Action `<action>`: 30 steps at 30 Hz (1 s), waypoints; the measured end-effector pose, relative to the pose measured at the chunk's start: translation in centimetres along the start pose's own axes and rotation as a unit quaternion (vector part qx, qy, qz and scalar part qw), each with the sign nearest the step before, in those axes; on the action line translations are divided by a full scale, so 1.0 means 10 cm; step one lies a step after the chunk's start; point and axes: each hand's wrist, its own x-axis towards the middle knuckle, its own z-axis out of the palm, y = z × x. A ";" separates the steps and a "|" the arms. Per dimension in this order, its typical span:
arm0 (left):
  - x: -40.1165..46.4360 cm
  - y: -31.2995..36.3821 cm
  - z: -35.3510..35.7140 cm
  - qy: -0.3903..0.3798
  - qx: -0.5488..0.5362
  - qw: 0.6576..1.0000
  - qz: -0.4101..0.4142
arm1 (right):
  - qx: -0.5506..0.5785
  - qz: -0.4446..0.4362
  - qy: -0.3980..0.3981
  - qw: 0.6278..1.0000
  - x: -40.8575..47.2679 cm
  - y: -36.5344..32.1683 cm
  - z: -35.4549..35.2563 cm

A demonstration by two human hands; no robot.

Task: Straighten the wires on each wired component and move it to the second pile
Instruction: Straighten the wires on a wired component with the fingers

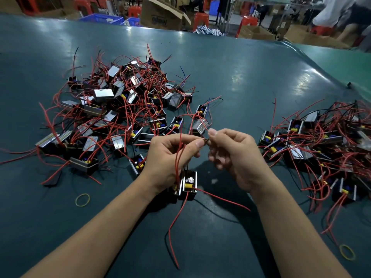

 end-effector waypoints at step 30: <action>0.05 -0.09 -0.02 0.092 0.029 0.995 -0.033 | -0.459 -0.437 0.105 0.767 0.04 0.15 -0.02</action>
